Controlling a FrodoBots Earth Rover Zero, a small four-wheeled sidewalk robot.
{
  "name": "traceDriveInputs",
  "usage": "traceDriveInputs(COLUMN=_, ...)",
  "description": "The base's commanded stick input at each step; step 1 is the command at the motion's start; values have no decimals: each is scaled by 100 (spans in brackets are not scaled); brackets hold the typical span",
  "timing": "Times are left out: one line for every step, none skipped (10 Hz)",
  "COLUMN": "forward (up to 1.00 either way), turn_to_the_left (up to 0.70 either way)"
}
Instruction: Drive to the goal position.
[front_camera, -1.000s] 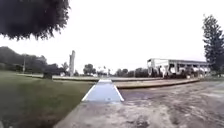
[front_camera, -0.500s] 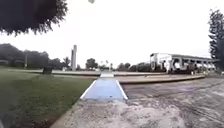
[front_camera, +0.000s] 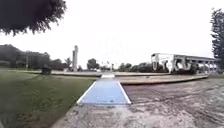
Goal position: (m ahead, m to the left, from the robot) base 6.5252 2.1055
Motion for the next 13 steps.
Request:
traceDriveInputs(forward=50, turn_to_the_left=0)
traceDriveInputs(forward=50, turn_to_the_left=0)
traceDriveInputs(forward=50, turn_to_the_left=0)
traceDriveInputs(forward=50, turn_to_the_left=0)
traceDriveInputs(forward=50, turn_to_the_left=0)
traceDriveInputs(forward=50, turn_to_the_left=0)
traceDriveInputs(forward=50, turn_to_the_left=0)
traceDriveInputs(forward=50, turn_to_the_left=0)
traceDriveInputs(forward=50, turn_to_the_left=0)
traceDriveInputs(forward=50, turn_to_the_left=0)
traceDriveInputs(forward=50, turn_to_the_left=0)
traceDriveInputs(forward=50, turn_to_the_left=0)
traceDriveInputs(forward=50, turn_to_the_left=0)
